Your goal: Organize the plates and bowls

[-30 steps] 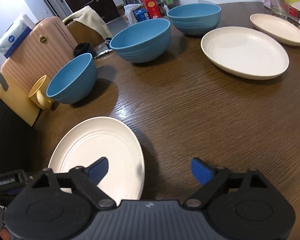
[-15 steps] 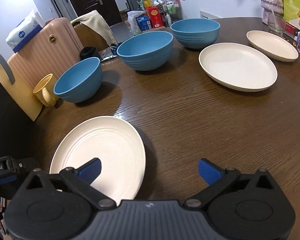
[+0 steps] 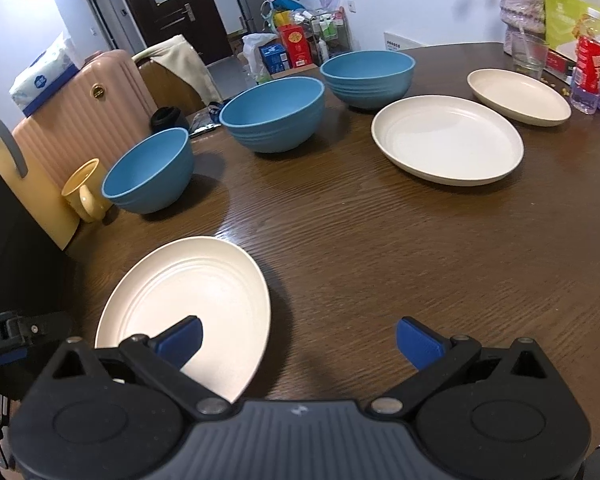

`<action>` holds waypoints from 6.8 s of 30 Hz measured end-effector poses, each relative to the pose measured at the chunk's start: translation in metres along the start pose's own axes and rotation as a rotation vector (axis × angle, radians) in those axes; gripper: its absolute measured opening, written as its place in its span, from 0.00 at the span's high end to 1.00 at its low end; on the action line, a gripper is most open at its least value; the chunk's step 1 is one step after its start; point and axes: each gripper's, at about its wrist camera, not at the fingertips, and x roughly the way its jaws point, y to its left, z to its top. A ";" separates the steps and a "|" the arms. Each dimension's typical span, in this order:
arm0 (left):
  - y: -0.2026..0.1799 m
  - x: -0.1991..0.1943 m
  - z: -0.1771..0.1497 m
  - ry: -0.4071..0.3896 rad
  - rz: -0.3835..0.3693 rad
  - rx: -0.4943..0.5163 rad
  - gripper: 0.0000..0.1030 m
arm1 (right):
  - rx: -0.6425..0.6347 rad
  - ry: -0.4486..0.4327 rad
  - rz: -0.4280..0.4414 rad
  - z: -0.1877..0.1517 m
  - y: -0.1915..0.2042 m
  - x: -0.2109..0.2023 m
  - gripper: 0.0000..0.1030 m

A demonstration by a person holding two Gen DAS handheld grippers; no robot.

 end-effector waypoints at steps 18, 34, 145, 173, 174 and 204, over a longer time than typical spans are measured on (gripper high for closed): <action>-0.045 -0.011 0.001 -0.026 -0.072 0.079 0.00 | 0.053 -0.051 -0.054 -0.003 -0.030 -0.024 0.00; -0.108 0.001 0.017 -0.028 -0.093 0.101 0.00 | 0.066 -0.066 -0.071 0.034 -0.075 -0.023 0.00; -0.328 0.218 0.097 0.245 -0.001 -0.143 0.75 | 0.020 0.157 0.049 0.225 -0.271 0.161 0.89; -0.327 0.192 0.070 0.186 -0.002 -0.115 0.85 | -0.104 0.089 0.085 0.217 -0.262 0.144 0.92; -0.326 0.191 0.070 0.184 -0.002 -0.115 0.85 | -0.111 0.084 0.088 0.216 -0.262 0.143 0.92; -0.277 0.125 0.038 0.077 0.074 -0.137 0.85 | -0.260 0.035 0.182 0.193 -0.207 0.114 0.92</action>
